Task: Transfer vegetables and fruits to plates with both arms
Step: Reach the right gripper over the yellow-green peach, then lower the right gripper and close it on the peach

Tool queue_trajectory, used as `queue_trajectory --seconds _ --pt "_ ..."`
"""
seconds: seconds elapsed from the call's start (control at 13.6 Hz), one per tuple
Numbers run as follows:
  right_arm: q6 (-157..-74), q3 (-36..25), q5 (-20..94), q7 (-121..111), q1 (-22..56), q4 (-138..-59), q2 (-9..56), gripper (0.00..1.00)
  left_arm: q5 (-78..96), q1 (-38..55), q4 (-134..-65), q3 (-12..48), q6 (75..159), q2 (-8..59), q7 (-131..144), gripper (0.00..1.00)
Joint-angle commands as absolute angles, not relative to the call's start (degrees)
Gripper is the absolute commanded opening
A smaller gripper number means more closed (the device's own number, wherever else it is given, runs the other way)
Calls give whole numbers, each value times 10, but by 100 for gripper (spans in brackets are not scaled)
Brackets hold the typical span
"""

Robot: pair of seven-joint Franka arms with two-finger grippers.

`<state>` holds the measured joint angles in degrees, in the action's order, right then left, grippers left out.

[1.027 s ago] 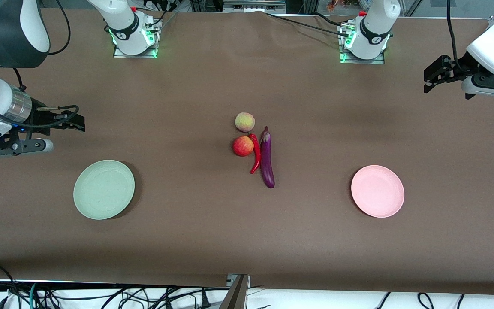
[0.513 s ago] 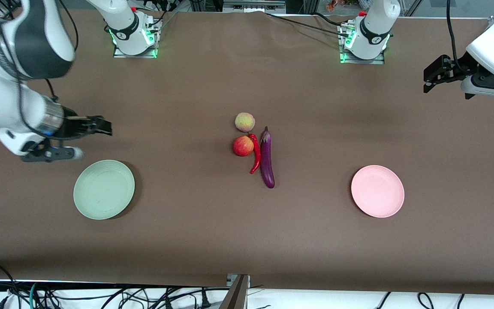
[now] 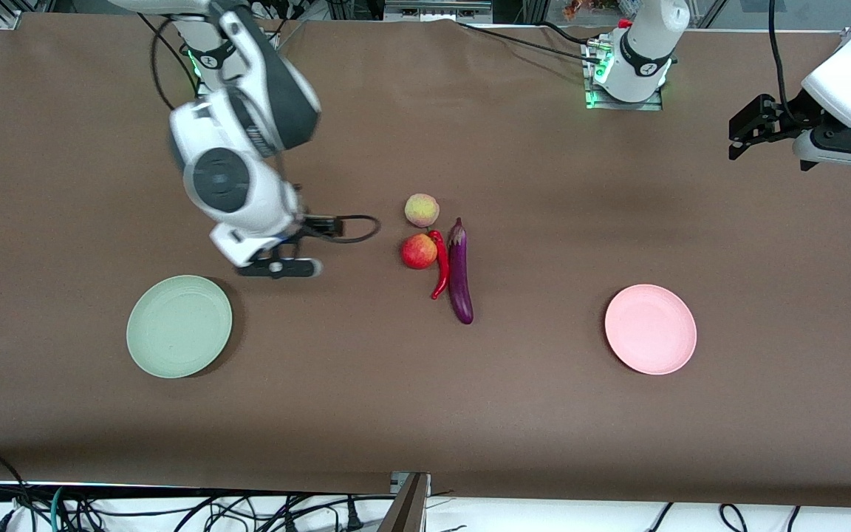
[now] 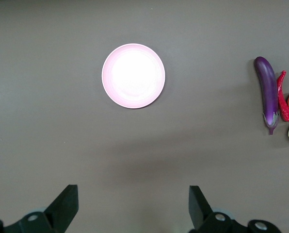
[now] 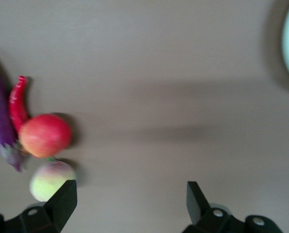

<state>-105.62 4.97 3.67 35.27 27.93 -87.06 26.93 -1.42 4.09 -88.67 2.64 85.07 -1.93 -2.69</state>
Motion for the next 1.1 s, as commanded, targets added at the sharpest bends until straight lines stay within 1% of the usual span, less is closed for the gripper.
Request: queue_trajectory --seconds 0.0,0.22,0.59,1.03 --pt "-1114 42 40 467 346 -861 303 100 -19 40 -870 28 838 -15 -35 100" --pt "-1164 42 40 546 399 -860 336 100 -19 40 -870 28 838 -15 -35 100" --pt "-1190 42 40 603 453 -862 369 100 -19 40 -870 27 838 -15 -35 100" --pt "-1204 42 33 603 463 -865 402 100 -19 40 -870 28 838 -15 -35 100"
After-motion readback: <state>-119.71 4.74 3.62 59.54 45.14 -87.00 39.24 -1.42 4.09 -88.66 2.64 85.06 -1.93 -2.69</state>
